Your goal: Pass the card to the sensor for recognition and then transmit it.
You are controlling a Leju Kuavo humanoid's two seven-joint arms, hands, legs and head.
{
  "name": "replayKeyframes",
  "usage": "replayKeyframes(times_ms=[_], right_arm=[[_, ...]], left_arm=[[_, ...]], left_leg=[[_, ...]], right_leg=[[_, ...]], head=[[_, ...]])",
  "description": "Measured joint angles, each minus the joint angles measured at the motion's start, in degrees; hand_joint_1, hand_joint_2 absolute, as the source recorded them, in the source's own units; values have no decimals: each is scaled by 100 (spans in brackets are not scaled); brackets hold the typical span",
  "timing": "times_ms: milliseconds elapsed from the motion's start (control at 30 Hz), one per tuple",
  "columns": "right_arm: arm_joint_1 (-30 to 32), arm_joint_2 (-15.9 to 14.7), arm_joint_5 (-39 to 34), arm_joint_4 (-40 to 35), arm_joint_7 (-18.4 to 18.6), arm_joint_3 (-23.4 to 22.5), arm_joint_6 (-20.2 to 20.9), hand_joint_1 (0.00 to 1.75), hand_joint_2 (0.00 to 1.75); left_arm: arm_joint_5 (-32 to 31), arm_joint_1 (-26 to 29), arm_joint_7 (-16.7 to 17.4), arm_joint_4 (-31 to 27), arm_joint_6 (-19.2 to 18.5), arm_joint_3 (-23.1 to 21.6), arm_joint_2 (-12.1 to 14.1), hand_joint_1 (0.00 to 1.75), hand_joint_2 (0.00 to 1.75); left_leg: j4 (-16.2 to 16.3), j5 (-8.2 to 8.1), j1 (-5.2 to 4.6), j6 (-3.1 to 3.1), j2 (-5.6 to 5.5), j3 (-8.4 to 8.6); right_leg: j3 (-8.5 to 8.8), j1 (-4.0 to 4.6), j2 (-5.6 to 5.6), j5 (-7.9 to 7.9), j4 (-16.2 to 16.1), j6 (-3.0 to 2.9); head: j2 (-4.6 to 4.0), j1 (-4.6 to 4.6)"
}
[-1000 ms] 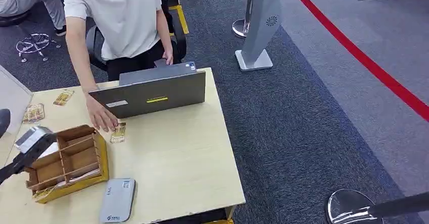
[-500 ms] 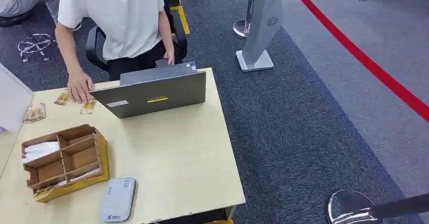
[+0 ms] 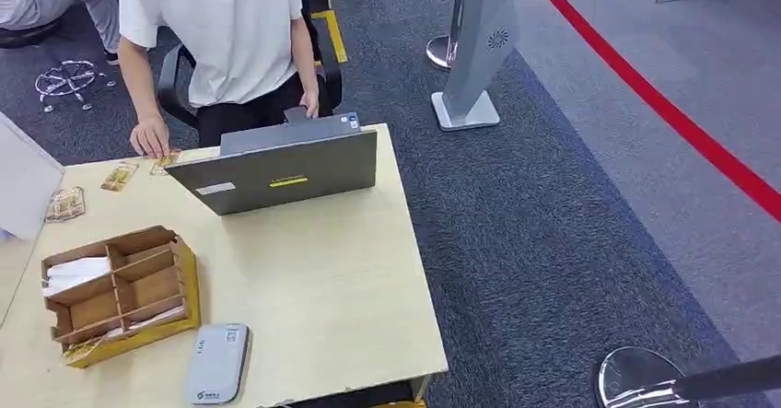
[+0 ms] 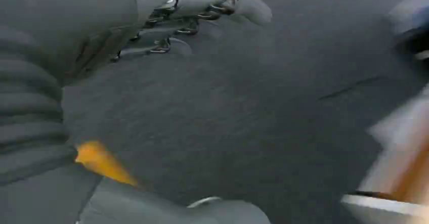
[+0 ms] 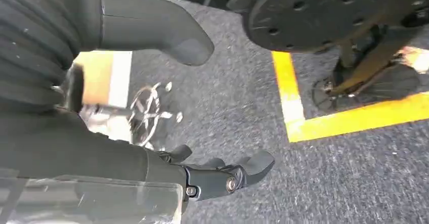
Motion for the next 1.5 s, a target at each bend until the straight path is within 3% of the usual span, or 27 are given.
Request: replayKeyframes(times_ms=[133, 300, 600, 700, 867, 900, 1133, 1500], right_arm=[[6, 0, 853, -35, 39, 146, 321, 0, 175], [5, 0, 983, -39, 17, 240, 391, 0, 175], [4, 0, 1164, -44, -22, 293, 478, 0, 175], [-11, -2, 1123, -35, -96, 299, 616, 0, 175], [-141, -15, 854, 221, -319, 409, 498, 0, 175], [-172, -20, 798, 286, -367, 428, 463, 0, 0], [-427, -92, 388, 831, -709, 618, 194, 0, 0], [-839, -418, -268, 1841, -1257, 1056, -230, 0, 0]], left_arm=[[-1117, -94, -81, 1754, 724, -2, -116, 0, 175], [-1332, -182, -201, 3088, 917, -2, -210, 0, 175], [-1471, -214, 3, 3851, 758, -7, -218, 0, 175], [-852, -272, 351, 4127, 563, -9, -194, 0, 175], [-558, -333, 325, 4486, 603, -225, -70, 0, 175], [-515, -331, 290, 4540, 622, -329, -35, 0, 0], [-198, -296, 102, 4859, 736, -1177, 234, 0, 0], [309, -108, -206, 5270, 922, -2879, 632, 0, 0]], left_leg=[[1, 1, -1, 1, 0, 4], [4, 1, -1, 1, 0, 5], [3, 1, 6, 0, 0, 7], [3, 1, 6, 0, -1, 6], [3, 2, 7, 0, 1, 10], [3, 2, 7, 0, 1, 10], [3, 4, 8, -3, 1, 10], [3, 4, 7, -2, 1, 8]], right_leg=[[-6, -2, 0, 1, -1, 1], [-6, -1, 0, 4, -2, 3], [-8, 6, 1, 3, -2, 1], [-8, 6, 1, 3, -2, 1], [-6, 7, 2, 4, -1, 1], [-6, 7, 2, 4, -1, 1], [3, 8, 2, 4, 1, 0], [2, 7, 2, 4, 1, 1]], head=[[0, -5], [0, -2], [0, -2], [0, -4], [-2, -2], [0, -2], [0, -4], [0, -7]])
